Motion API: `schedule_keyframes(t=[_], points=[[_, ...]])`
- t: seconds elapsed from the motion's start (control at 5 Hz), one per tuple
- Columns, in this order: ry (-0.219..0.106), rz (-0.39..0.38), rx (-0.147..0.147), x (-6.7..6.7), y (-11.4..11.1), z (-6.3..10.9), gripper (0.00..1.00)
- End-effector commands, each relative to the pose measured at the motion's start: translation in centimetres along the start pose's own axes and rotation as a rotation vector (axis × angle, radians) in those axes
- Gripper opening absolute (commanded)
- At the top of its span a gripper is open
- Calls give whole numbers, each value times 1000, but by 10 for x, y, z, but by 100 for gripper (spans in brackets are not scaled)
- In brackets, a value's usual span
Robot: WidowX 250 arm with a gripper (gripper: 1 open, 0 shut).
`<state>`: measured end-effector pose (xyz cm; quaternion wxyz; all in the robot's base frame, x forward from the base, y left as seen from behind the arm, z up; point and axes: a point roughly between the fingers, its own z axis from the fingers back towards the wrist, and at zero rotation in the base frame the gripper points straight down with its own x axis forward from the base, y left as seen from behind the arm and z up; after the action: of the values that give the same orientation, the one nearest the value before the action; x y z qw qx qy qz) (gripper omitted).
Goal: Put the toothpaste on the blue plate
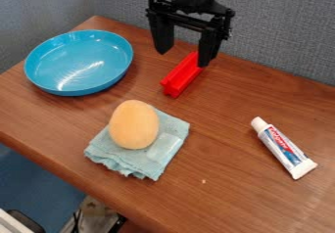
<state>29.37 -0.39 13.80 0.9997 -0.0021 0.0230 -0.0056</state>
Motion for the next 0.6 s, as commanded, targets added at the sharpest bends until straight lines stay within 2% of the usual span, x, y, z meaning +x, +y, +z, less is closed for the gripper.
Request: schedule_keyframes(t=[0.0,0.4], points=[[18,6,-1,-1,-1,-7,100],[49,23,-2,-1,-6,-20,100]])
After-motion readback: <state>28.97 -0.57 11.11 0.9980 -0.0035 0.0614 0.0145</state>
